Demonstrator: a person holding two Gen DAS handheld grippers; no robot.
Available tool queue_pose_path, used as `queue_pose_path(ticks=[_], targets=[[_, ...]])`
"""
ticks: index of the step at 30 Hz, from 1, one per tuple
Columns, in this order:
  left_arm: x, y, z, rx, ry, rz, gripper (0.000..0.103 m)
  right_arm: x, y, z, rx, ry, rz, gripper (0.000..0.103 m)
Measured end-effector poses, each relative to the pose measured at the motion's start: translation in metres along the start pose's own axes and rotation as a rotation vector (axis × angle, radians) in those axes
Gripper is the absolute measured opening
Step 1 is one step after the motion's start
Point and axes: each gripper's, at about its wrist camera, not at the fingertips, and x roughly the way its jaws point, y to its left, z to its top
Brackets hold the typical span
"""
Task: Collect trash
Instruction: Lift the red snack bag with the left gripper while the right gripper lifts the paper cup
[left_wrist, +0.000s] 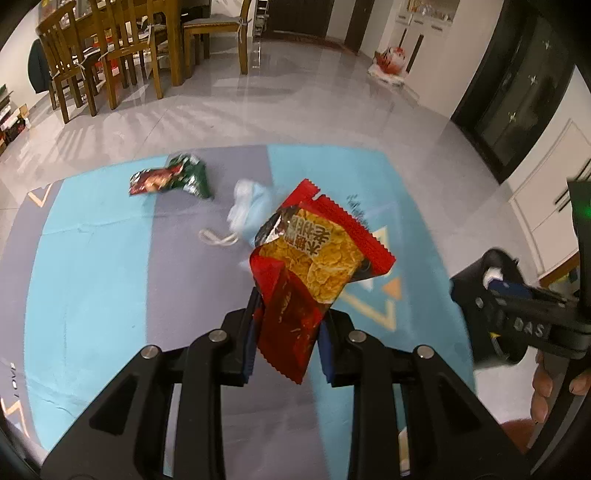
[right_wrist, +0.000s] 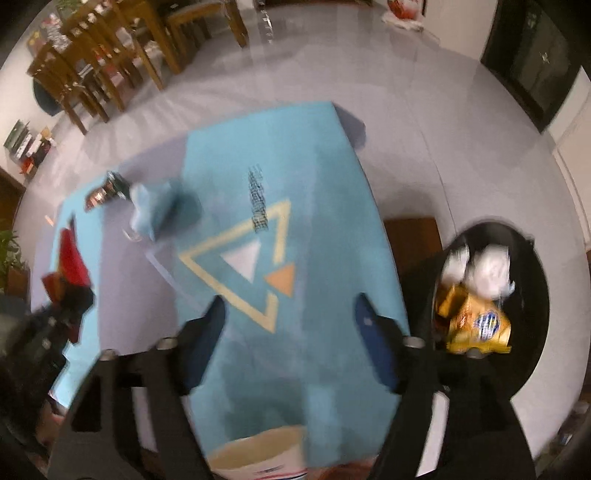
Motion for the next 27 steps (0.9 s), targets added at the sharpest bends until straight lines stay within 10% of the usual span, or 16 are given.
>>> queue_pose_path(ticks=[6,12,23,27], targets=[[0.002,0.022,-0.004,-0.05,0.04,-0.021,0.029,-0.02,-0.004,-0.06,0.033,0.067,0.16,0.084],[-0.009,0.033,-0.005,-0.059,0.014,-0.027,0.03,-0.017,0.064,-0.129,-0.272,0.118,0.193,0.095],[-0.019,0.056,-0.014,-0.083,0.017,-0.006,0.03,0.053,0.098,-0.153,-0.49,0.222,-0.088,0.094],[-0.021,0.056,-0.014,-0.082,0.012,-0.014,0.03,0.059,0.104,-0.153,-0.534,0.197,-0.132,0.077]])
